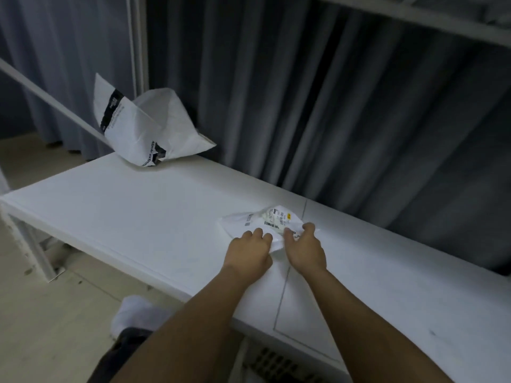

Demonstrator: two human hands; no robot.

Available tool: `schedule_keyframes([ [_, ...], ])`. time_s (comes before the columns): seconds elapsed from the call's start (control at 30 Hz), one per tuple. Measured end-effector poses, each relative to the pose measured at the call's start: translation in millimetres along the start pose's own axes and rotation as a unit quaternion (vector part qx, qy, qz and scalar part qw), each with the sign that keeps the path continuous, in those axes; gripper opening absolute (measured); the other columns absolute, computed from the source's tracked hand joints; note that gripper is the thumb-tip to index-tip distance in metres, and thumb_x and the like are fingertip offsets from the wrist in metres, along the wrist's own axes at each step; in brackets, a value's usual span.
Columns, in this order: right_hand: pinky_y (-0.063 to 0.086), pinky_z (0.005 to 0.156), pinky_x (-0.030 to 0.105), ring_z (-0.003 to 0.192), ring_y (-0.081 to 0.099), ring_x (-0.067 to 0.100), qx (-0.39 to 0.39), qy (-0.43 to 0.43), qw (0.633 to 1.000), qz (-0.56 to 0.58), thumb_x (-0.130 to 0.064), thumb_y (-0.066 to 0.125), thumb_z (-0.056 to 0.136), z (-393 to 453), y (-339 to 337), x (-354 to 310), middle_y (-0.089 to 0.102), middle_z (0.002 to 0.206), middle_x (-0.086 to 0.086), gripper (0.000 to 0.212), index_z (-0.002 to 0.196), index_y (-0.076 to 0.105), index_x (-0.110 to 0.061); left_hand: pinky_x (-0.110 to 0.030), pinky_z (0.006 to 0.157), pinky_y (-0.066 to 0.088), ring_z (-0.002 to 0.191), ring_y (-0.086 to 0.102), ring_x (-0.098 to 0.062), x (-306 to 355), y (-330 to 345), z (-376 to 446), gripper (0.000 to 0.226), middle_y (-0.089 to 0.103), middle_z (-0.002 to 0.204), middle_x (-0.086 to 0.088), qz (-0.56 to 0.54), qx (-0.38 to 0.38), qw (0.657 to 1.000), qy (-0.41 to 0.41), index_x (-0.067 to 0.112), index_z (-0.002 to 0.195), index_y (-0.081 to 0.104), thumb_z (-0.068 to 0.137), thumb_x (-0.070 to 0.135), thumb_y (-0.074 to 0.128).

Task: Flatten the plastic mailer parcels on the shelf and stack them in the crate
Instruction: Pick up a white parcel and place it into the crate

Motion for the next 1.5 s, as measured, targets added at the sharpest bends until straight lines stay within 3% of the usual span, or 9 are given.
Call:
schedule_keyframes([
  [0.17,0.053,0.087,0.048,0.097,0.062,0.033,0.027,0.118,0.971,0.206,-0.023,0.064,0.086,-37,-53,83,0.059,0.111,0.012,0.044,0.122,0.040,-0.020,-0.033,0.073,0.037,0.105,0.053,-0.028,95,-2,-40,0.037,0.051,0.117,-0.010,-0.030,-0.058,0.993,0.101,0.009,0.119,0.048,0.094,0.036,0.046],
  [0.3,0.054,0.087,0.044,0.090,0.060,0.025,0.046,0.131,0.962,0.236,-0.004,0.059,0.083,-65,-91,129,0.057,0.097,0.005,0.033,0.108,0.048,-0.023,-0.034,0.080,0.040,0.106,0.052,-0.025,147,7,-64,0.049,0.054,0.115,-0.007,-0.057,-0.106,0.982,0.145,0.014,0.115,0.055,0.093,0.056,0.044],
  [0.47,0.050,0.063,0.030,0.070,0.056,0.020,0.031,0.122,0.963,0.237,0.000,0.059,0.087,-87,-116,186,0.061,0.089,0.009,0.024,0.104,0.060,-0.016,-0.036,0.091,0.042,0.118,0.043,-0.023,169,12,-68,0.037,0.048,0.126,-0.005,-0.096,-0.026,0.987,0.125,0.015,0.123,0.051,0.099,0.040,0.039],
  [0.67,0.045,0.061,0.023,0.078,0.060,0.021,0.031,0.131,0.961,0.241,0.000,0.057,0.087,-102,-126,244,0.066,0.100,0.010,0.024,0.096,0.064,-0.021,-0.043,0.119,0.005,0.147,-0.006,-0.024,187,66,-73,0.065,-0.011,0.160,-0.003,-0.092,-0.105,0.986,0.089,0.024,0.153,-0.001,0.100,0.049,0.027],
  [0.83,0.039,0.095,0.031,0.121,0.047,0.030,0.074,0.069,0.995,0.028,-0.011,0.049,0.094,-98,-128,254,0.055,0.131,0.012,0.033,0.126,0.056,-0.016,-0.046,0.117,-0.006,0.146,-0.019,-0.023,205,90,-64,0.079,-0.021,0.158,-0.001,-0.056,-0.072,0.991,0.101,0.030,0.152,-0.006,0.080,0.063,-0.005],
  [0.93,0.012,0.117,0.038,0.144,0.016,0.028,0.075,-0.066,0.990,-0.099,-0.036,0.027,0.096,-101,-117,218,0.027,0.156,0.007,0.054,0.145,0.038,-0.018,-0.044,0.118,-0.008,0.146,-0.017,-0.020,211,93,-60,0.077,-0.012,0.159,-0.001,-0.072,-0.032,0.990,0.113,0.027,0.153,0.005,0.082,0.059,0.002],
  [1.03,-0.010,0.116,0.035,0.148,-0.008,0.017,0.003,-0.143,0.978,-0.149,-0.045,-0.003,0.087,-99,-87,194,0.000,0.161,-0.002,0.071,0.153,0.013,-0.025,-0.044,0.116,-0.002,0.146,-0.001,-0.024,212,95,-56,0.068,0.008,0.159,-0.007,-0.063,0.004,0.991,0.121,0.018,0.151,0.023,0.092,0.049,0.014],
  [1.23,-0.014,0.114,0.039,0.147,-0.013,0.019,-0.024,-0.133,0.958,-0.253,-0.046,-0.018,0.075,-90,-61,200,-0.009,0.161,0.002,0.085,0.154,0.001,-0.021,-0.048,0.109,0.017,0.141,0.030,-0.029,206,114,-53,0.058,0.034,0.151,-0.013,-0.016,-0.028,0.988,0.148,0.008,0.140,0.046,0.092,0.035,0.028],
  [1.5,-0.017,0.114,0.037,0.147,-0.014,0.017,-0.058,-0.170,0.949,-0.258,-0.045,-0.011,0.079,-81,-53,194,-0.007,0.161,0.002,0.080,0.154,0.003,-0.019,-0.044,0.117,-0.013,0.145,-0.022,-0.021,203,126,-47,0.082,-0.019,0.158,-0.004,0.001,-0.109,0.988,0.111,0.019,0.152,-0.009,0.075,0.046,-0.019],
])
Point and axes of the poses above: each hand's wrist, its own z-axis towards the middle knuckle, its own y-axis out of the palm, x = y × z, the point moved 8 cm from there along z, towards the middle knuckle
